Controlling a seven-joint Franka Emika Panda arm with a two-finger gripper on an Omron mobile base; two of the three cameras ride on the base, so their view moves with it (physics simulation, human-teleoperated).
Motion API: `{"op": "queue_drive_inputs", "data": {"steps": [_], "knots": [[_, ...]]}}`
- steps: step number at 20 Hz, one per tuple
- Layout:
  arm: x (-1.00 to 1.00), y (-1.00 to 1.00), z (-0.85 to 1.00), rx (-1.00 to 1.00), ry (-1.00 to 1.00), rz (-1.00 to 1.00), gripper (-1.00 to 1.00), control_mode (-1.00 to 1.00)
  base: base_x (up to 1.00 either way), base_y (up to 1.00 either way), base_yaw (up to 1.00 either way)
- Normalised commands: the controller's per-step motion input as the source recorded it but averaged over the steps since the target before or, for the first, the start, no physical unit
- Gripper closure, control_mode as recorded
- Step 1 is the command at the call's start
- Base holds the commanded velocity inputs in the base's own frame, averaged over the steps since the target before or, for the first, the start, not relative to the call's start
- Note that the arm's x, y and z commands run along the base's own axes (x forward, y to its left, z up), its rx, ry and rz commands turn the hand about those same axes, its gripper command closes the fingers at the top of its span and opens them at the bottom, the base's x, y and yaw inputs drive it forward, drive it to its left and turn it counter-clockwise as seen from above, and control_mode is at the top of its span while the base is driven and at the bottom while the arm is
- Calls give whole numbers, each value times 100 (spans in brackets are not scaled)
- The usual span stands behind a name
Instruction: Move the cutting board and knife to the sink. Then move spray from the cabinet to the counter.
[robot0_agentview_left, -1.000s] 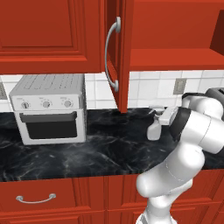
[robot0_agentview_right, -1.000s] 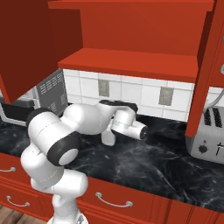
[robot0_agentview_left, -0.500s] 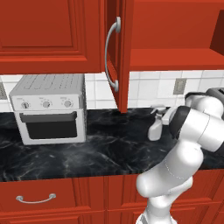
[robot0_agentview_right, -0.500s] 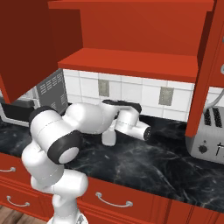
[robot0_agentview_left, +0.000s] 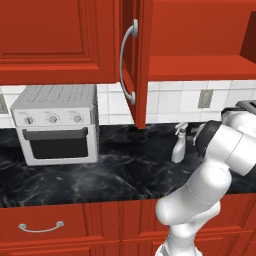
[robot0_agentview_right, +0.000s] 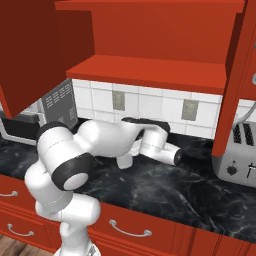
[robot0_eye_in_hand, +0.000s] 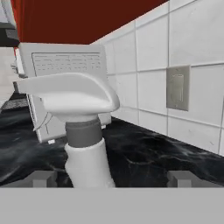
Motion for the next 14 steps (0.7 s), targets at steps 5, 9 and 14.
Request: {"op": "queue_drive_inputs", "data": {"steps": [5, 9, 14], "knots": [[-36, -17, 2, 0, 0, 5, -100, -100, 0, 0, 0], [-60, -11, 27, -6, -2, 0, -100, -100, 0, 0, 0], [-68, 0, 55, -12, 0, -1, -100, -100, 0, 0, 0]]}}
